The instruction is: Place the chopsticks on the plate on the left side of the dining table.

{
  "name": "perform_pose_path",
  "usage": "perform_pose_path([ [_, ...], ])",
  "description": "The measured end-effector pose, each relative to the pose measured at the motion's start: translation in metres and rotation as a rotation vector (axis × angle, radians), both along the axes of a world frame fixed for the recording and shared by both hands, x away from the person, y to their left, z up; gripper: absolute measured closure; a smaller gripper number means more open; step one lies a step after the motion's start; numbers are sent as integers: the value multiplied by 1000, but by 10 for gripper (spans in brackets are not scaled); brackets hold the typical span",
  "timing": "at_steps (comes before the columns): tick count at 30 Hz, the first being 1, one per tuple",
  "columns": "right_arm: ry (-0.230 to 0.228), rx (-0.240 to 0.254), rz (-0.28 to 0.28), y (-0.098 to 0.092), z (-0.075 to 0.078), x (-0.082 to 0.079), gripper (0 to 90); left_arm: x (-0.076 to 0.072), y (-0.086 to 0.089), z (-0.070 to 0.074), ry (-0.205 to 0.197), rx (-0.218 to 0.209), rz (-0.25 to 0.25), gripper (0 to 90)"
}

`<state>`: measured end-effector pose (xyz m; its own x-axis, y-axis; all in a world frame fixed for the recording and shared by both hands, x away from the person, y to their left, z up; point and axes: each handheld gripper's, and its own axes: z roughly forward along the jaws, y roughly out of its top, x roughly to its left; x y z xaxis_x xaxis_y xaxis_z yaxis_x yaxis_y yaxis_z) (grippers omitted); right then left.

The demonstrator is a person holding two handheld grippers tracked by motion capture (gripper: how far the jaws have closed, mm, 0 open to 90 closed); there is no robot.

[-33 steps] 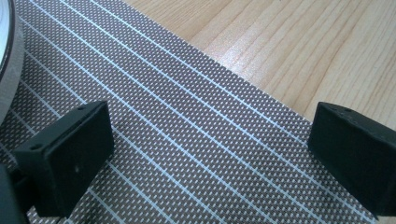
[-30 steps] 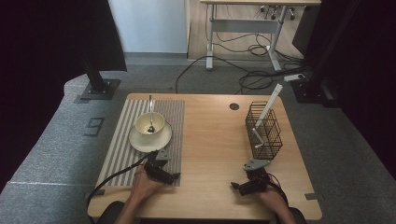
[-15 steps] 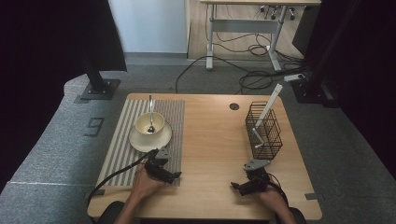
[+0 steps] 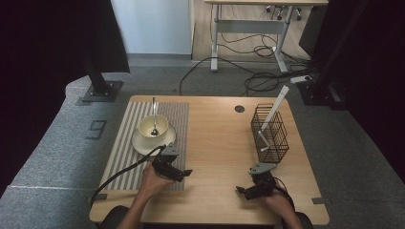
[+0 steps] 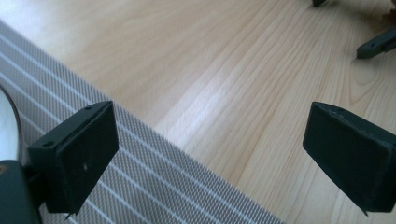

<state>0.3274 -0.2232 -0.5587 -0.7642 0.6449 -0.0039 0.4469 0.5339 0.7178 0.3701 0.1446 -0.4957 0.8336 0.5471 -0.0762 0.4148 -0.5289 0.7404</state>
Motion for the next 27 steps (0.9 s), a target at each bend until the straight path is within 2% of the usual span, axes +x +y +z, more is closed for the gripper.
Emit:
perform_pose_path([
  [2, 0, 0, 0, 0, 0, 0, 13, 1, -2, 4, -4, 3, -6, 35],
  [4, 0, 0, 0, 0, 0, 0, 13, 4, -10, 15, -14, -6, -17, 36],
  [5, 0, 0, 0, 0, 0, 0, 13, 4, -10, 15, -14, -6, -17, 36],
  [9, -2, 1, 1, 0, 0, 0, 13, 9, -25, 30, -15, -19, -41, 41],
  [15, -2, 2, 1, 0, 0, 0, 13, 15, -43, 43, -18, -27, -71, 55],
  [23, 0, 3, -1, 0, 0, 0, 13, 27, -77, 64, -13, -52, -124, 73],
  [27, 1, 3, -2, 0, 0, 0, 13, 31, -86, 72, -14, -61, -138, 87],
])
